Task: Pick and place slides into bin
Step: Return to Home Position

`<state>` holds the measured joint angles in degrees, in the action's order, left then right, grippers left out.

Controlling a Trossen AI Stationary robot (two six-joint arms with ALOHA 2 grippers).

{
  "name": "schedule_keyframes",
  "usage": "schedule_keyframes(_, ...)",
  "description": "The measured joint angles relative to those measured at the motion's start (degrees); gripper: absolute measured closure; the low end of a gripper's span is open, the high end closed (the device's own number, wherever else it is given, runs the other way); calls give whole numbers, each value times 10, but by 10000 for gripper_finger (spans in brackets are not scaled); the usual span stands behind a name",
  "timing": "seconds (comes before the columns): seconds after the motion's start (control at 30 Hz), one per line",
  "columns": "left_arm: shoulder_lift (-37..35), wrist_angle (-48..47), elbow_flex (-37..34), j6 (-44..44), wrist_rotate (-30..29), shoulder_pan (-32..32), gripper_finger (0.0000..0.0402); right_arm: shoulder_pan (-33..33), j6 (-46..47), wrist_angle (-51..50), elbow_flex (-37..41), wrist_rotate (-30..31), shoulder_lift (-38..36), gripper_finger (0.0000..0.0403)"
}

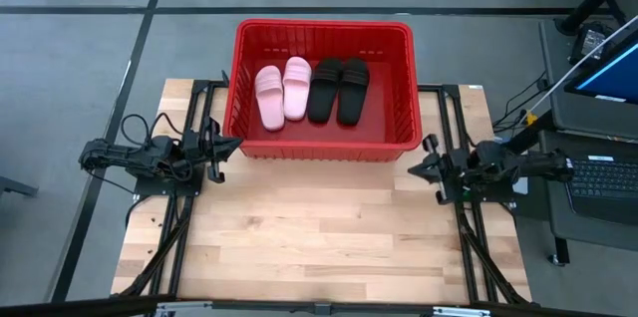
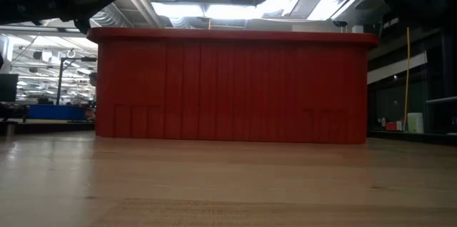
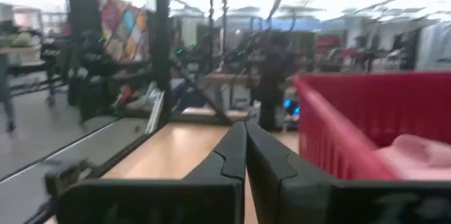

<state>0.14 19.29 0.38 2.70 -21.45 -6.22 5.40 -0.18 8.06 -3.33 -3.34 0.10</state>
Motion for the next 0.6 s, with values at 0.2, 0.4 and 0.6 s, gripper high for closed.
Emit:
schedule_keyframes(0.2, 0, 0, 0, 0, 0, 0, 397, -7, 42, -25, 30, -28, 3, 389)
schedule_keyframes(0.4, 0, 0, 0, 0, 0, 0, 394, -7, 13, -38, 30, -28, 5, 389)
schedule_keyframes(0.6, 0, 0, 0, 0, 0, 0, 397, -7, 44, -37, 30, -28, 5, 389)
